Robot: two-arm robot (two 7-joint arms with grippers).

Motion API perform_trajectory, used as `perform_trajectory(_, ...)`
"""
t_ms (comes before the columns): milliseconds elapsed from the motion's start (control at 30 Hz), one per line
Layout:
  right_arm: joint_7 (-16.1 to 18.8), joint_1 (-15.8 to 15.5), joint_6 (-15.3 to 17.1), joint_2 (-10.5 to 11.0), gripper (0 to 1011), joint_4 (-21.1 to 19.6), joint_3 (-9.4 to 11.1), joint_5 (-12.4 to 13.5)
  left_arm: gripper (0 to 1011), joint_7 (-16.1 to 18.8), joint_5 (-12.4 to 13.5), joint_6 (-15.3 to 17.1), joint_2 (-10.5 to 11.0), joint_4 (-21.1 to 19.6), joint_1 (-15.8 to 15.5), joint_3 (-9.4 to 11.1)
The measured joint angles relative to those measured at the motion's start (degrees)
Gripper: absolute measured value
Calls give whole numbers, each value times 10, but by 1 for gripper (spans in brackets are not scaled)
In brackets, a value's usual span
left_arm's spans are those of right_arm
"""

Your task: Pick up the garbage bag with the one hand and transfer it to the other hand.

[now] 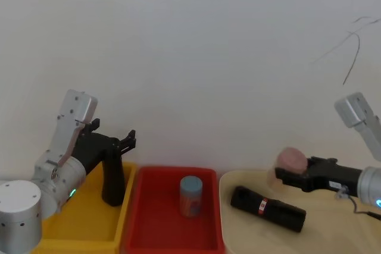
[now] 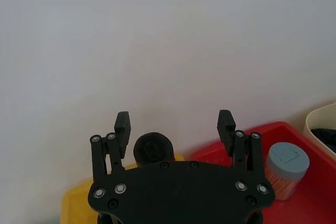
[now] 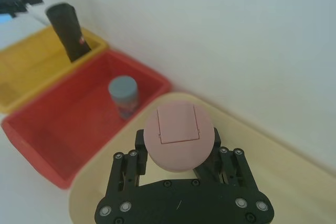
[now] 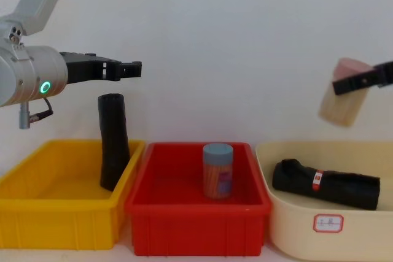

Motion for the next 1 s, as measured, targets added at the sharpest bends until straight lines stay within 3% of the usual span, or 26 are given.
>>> perform_trajectory(367, -26, -47, 5, 20, 648, -25, 21, 9, 1002, 0, 0, 0, 0, 0, 0, 0)
perform_trajectory(767, -38, -70, 7, 30, 965, -36, 31, 14, 1002, 0, 0, 0, 0, 0, 0, 0)
perform_trajectory(1000, -41, -75, 7, 32, 999, -39, 33, 15, 1002, 0, 0, 0, 0, 0, 0, 0)
